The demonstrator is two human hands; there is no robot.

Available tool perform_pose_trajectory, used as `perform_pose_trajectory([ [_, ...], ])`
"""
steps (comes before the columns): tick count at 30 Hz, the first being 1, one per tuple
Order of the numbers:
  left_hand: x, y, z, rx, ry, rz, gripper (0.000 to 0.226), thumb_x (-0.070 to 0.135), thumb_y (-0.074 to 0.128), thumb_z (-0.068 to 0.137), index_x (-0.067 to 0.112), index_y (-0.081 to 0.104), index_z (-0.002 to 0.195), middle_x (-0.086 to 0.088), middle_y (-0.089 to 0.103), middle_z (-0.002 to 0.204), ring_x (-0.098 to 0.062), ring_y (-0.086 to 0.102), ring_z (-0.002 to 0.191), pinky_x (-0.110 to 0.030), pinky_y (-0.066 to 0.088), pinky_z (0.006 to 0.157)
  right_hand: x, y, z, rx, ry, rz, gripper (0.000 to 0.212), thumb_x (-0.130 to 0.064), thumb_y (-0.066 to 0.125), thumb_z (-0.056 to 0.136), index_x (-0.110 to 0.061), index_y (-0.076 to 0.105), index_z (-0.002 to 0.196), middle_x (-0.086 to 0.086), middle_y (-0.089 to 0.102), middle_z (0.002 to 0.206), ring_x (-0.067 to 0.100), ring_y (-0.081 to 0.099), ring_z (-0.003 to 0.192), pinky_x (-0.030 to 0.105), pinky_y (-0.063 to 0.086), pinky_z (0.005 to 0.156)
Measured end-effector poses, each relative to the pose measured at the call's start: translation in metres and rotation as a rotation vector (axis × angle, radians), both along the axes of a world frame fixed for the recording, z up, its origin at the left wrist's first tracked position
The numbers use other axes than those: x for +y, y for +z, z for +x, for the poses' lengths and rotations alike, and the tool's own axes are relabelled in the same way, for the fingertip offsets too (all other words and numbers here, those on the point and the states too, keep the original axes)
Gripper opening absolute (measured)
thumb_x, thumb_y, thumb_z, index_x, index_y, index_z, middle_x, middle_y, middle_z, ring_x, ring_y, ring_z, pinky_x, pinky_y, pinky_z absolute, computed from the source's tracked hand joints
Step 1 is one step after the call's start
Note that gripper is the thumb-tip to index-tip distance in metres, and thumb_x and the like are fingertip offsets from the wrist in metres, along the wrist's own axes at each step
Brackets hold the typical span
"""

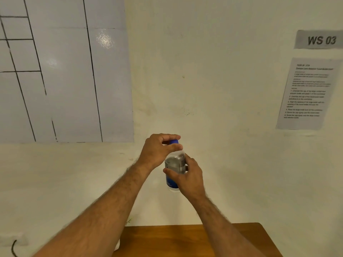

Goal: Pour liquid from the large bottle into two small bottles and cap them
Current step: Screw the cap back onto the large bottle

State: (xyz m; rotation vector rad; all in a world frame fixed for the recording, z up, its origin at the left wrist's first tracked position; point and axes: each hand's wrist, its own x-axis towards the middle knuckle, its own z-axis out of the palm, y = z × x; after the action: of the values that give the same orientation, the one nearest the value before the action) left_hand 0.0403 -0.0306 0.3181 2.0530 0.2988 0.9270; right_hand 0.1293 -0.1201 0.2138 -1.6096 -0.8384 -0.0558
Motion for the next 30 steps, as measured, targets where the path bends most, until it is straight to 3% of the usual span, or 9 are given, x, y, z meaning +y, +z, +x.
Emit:
perform_pose_trajectory([
  [3,0.000,0.001,-0.002,0.040,-0.073,-0.014,0.042,0.013,0.071,0.089,0.025,0.061,0.129,0.009,0.072,0.109,-0.004,0.066,0.102,-0.020,0.050,0.094,-0.002,0.000,-0.001,0.021,0.026,0.040,0.075,-0.048,0.084,0.068,-0.029,0.052,0.133,-0.017,0.058,0.114,0.010,0.060,0.103,0.021,0.052,0.085],
  [6,0.000,-0.002,-0.004,0.074,-0.099,0.068,0.033,0.003,0.058,0.094,0.024,0.065,0.119,0.007,0.069,0.117,-0.007,0.063,0.110,-0.024,0.050,0.099,-0.002,0.000,-0.002,0.029,0.035,0.050,0.075,-0.047,0.085,0.068,-0.030,0.053,0.133,-0.014,0.059,0.115,0.010,0.061,0.102,0.027,0.053,0.088],
  [9,0.000,-0.003,-0.005,-0.006,-0.041,0.128,0.018,0.020,0.072,0.088,0.026,0.072,0.104,0.011,0.059,0.111,0.001,0.059,0.099,-0.009,0.049,0.085,-0.002,0.001,-0.003,0.020,0.034,0.045,0.076,-0.049,0.085,0.067,-0.030,0.052,0.133,-0.014,0.059,0.115,0.012,0.061,0.102,0.025,0.052,0.087],
  [11,0.002,-0.003,-0.004,-0.011,-0.012,0.132,0.022,0.029,0.078,0.082,0.026,0.073,0.103,0.011,0.061,0.107,-0.001,0.061,0.094,-0.008,0.047,0.076,-0.002,0.001,-0.004,0.004,0.029,0.023,0.077,-0.051,0.084,0.067,-0.029,0.052,0.133,-0.015,0.058,0.116,0.010,0.060,0.103,0.020,0.050,0.085],
  [14,0.005,-0.005,-0.004,0.012,-0.053,0.096,0.030,0.026,0.077,0.083,0.032,0.070,0.111,0.013,0.069,0.107,0.002,0.064,0.095,-0.009,0.048,0.076,-0.004,0.001,-0.004,0.024,0.030,0.044,0.075,-0.050,0.085,0.067,-0.032,0.052,0.131,-0.022,0.055,0.111,0.004,0.059,0.101,0.013,0.046,0.079],
  [19,0.006,-0.009,-0.006,0.050,-0.128,0.107,0.031,0.011,0.065,0.091,0.038,0.068,0.105,0.017,0.071,0.107,-0.002,0.065,0.102,-0.015,0.051,0.086,-0.007,-0.006,-0.003,0.036,0.031,0.029,0.079,-0.050,0.085,0.066,-0.030,0.051,0.135,-0.020,0.055,0.113,0.008,0.059,0.104,0.022,0.051,0.084],
  [22,0.004,-0.010,-0.006,0.041,-0.115,0.104,0.019,0.027,0.074,0.086,0.037,0.073,0.102,0.016,0.068,0.109,0.003,0.062,0.100,-0.013,0.050,0.084,-0.007,-0.008,-0.004,0.021,0.026,0.008,0.078,-0.052,0.084,0.066,-0.031,0.051,0.133,-0.020,0.055,0.111,0.009,0.059,0.102,0.020,0.051,0.084],
  [27,0.006,-0.010,-0.006,0.094,-0.121,0.030,0.047,0.016,0.070,0.090,0.029,0.057,0.133,0.011,0.071,0.107,-0.003,0.065,0.103,-0.026,0.048,0.099,-0.009,-0.014,-0.003,0.034,0.032,0.004,0.078,-0.053,0.083,0.066,-0.031,0.051,0.134,-0.019,0.055,0.114,0.010,0.059,0.105,0.020,0.049,0.084],
  [30,0.004,-0.015,-0.005,0.144,-0.146,0.052,0.046,0.004,0.058,0.094,0.027,0.056,0.133,0.013,0.071,0.110,-0.002,0.064,0.107,-0.028,0.051,0.100,-0.010,-0.017,-0.002,0.047,0.035,0.001,0.075,-0.049,0.085,0.066,-0.031,0.052,0.132,-0.021,0.056,0.111,0.009,0.060,0.103,0.026,0.053,0.088],
])
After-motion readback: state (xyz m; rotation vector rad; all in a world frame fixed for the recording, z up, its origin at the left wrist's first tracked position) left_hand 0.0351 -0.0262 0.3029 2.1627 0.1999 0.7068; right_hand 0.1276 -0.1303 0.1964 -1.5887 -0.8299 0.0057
